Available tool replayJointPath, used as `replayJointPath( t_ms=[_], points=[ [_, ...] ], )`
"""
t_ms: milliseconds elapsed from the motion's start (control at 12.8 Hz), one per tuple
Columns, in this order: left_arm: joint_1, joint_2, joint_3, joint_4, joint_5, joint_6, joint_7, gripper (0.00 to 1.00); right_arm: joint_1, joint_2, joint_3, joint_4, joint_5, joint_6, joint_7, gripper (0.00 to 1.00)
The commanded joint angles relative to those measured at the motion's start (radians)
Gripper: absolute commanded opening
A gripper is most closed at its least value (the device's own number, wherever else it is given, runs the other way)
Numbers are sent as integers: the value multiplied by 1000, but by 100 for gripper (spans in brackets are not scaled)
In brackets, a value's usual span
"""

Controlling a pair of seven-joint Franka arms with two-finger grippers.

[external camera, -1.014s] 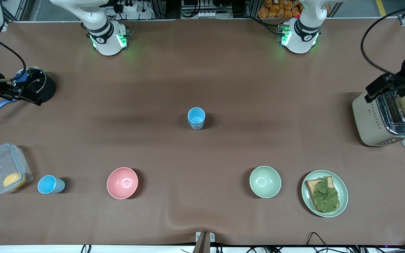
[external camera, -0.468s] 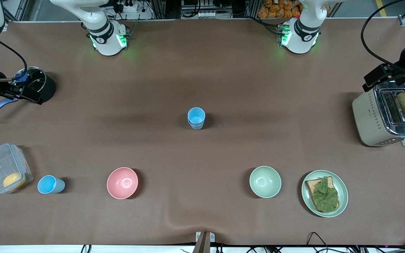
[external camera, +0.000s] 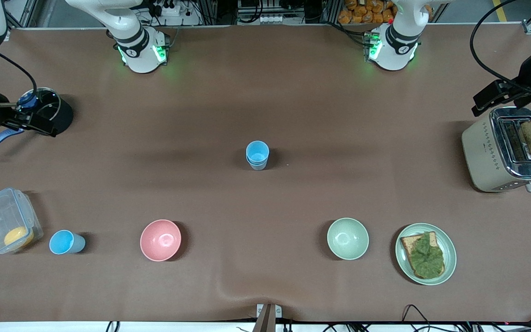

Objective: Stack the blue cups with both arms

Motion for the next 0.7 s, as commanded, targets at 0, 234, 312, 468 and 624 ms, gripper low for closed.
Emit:
replayJointPath(
  t_ms=[0,234,312,468,624],
  points=[
    [-18,-21,36,-9,-23,1,32,100,-19,13,16,28,2,-25,13,100],
    [-25,-18,67,-21,-35,1,38,100,-19,13,16,26,2,-25,11,100],
    [-29,-17,75,-15,-35,1,41,100,-20,13,16,28,2,-25,11,100],
    [-38,-15,78,-10,-32,1,47,100,-21,15,16,26,2,-25,11,100],
    [-40,-17,102,-9,-36,1,73,100,-21,13,16,26,2,-25,10,100]
  ],
)
